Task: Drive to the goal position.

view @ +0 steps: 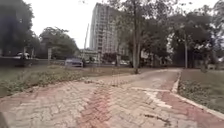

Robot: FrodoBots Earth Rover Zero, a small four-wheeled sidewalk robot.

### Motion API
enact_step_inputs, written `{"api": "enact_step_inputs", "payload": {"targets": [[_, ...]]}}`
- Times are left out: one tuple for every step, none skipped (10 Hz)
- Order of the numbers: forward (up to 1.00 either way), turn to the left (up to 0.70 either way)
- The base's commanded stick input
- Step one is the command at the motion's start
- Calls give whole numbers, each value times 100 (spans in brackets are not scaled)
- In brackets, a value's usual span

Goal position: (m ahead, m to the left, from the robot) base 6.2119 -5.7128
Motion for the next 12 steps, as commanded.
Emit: {"api": "enact_step_inputs", "payload": {"targets": [[70,-2],[70,-3],[70,-34],[70,-34],[70,-34],[70,-34],[70,-29],[70,-24],[70,0],[70,0],[70,0],[70,0]]}}
